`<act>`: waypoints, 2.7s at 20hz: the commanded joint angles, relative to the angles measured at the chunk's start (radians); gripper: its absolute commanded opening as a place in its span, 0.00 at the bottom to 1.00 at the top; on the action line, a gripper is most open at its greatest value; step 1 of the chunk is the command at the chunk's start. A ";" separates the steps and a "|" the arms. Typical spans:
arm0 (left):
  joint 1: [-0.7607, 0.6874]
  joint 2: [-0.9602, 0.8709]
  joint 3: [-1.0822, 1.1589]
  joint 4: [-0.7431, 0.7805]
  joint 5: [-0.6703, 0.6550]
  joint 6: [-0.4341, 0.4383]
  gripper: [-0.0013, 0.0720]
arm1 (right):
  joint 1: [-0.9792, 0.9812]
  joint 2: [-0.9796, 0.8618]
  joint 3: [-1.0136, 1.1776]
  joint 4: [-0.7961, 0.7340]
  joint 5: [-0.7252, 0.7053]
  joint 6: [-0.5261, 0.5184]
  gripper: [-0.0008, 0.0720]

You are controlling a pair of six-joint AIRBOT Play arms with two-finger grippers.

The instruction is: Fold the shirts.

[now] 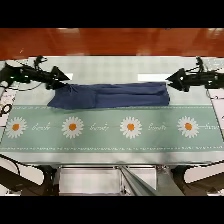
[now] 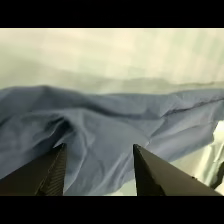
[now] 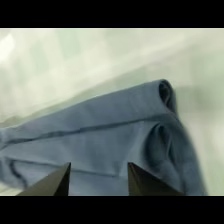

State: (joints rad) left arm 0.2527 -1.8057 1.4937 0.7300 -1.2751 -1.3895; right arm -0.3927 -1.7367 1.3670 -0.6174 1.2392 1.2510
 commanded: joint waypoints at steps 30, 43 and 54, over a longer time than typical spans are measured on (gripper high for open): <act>0.002 0.864 -0.858 0.158 0.348 0.015 0.71 | 0.084 -0.168 -0.027 0.064 -0.043 -0.005 0.56; -0.154 0.826 -0.824 -0.155 0.400 0.245 0.05 | 0.034 0.263 0.045 -0.218 0.117 -0.017 0.05; -0.844 0.048 0.021 -0.089 0.433 0.035 0.05 | 0.014 0.659 0.027 -0.238 0.241 0.061 0.05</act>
State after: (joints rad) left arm -0.4522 -1.5536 1.2655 0.5968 -0.8253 -1.2465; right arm -0.3767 -1.1603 1.4059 -0.8497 1.4551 1.2842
